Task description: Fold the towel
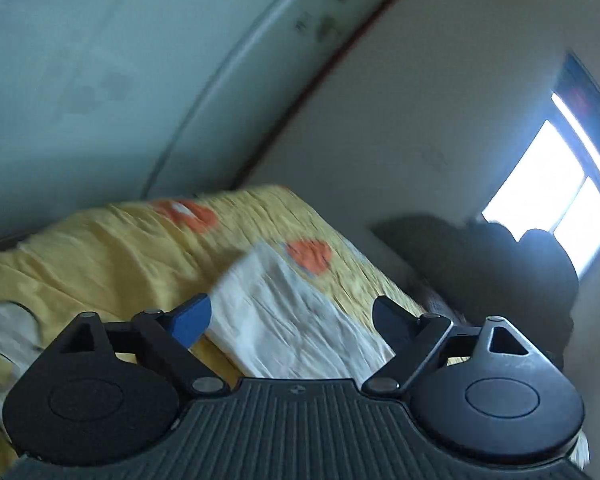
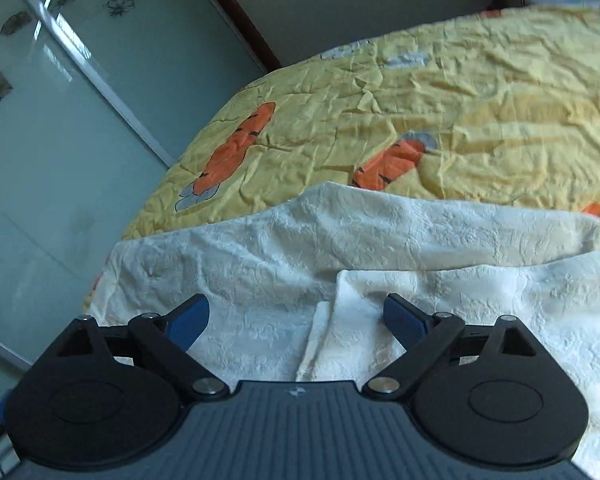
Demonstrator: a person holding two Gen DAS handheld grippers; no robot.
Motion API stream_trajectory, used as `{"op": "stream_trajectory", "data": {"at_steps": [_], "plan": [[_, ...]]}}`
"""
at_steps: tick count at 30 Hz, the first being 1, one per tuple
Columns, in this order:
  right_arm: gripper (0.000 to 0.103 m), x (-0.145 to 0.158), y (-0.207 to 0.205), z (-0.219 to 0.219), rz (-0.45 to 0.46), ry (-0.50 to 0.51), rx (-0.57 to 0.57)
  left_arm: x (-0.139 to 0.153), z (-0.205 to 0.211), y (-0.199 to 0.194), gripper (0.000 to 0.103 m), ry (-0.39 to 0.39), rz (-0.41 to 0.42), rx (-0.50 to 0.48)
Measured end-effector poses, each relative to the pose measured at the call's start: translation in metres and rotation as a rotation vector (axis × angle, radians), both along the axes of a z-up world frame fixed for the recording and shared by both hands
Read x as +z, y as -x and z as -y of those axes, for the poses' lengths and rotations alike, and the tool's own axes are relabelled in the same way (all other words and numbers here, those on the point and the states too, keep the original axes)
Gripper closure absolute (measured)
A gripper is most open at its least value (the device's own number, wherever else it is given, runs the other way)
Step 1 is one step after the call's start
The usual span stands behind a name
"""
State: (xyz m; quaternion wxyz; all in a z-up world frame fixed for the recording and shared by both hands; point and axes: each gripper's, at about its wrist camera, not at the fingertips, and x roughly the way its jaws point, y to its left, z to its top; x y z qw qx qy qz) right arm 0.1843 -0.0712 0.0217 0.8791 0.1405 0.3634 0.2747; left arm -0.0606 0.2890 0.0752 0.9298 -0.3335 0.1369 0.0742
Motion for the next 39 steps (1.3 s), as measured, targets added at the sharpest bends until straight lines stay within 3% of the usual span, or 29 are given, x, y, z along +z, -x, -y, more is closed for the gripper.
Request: {"op": "stream_trajectory", "data": {"at_steps": [3,7,10,12,14,18,19,22,24,29,32,39], "plan": [[0.009,0.016,0.059,-0.048,0.223,0.111,0.254,0.004,-0.04,0.0,0.006,0.095,-0.001,0.131],[0.009,-0.003,0.135,-0.119,0.506,0.47,0.503,-0.004,-0.055,-0.001,0.006,0.181,-0.018,0.159],[0.016,-0.02,0.146,-0.143,0.562,0.593,0.549,-0.007,-0.051,0.001,0.006,0.199,-0.017,0.132],[0.02,-0.021,0.143,-0.151,0.585,0.615,0.514,-0.008,-0.049,0.006,0.006,0.212,-0.011,0.113],[0.029,-0.017,0.137,-0.16,0.606,0.637,0.488,-0.008,-0.046,0.009,0.005,0.228,-0.001,0.103],[0.03,-0.021,0.122,-0.177,0.618,0.658,0.491,-0.007,-0.041,0.01,0.003,0.238,0.024,0.089],[0.034,-0.022,0.121,-0.182,0.624,0.647,0.494,-0.009,-0.039,0.006,0.002,0.246,0.025,0.084],[0.077,-0.016,0.114,-0.182,0.535,0.537,0.502,-0.013,-0.037,-0.002,0.002,0.303,0.015,0.057],[0.078,-0.013,0.105,-0.171,0.458,0.435,0.472,-0.014,-0.035,-0.009,0.002,0.351,0.022,0.039],[0.079,-0.023,0.07,-0.135,0.172,0.074,0.347,-0.02,-0.022,-0.031,0.002,0.431,0.022,-0.059],[0.079,-0.031,0.069,-0.127,0.142,-0.006,0.315,-0.035,-0.013,-0.053,0.002,0.49,-0.02,-0.095],[0.079,-0.044,0.065,-0.117,0.133,-0.089,0.294,-0.064,-0.01,-0.099,0.008,0.538,-0.185,0.005]]}}
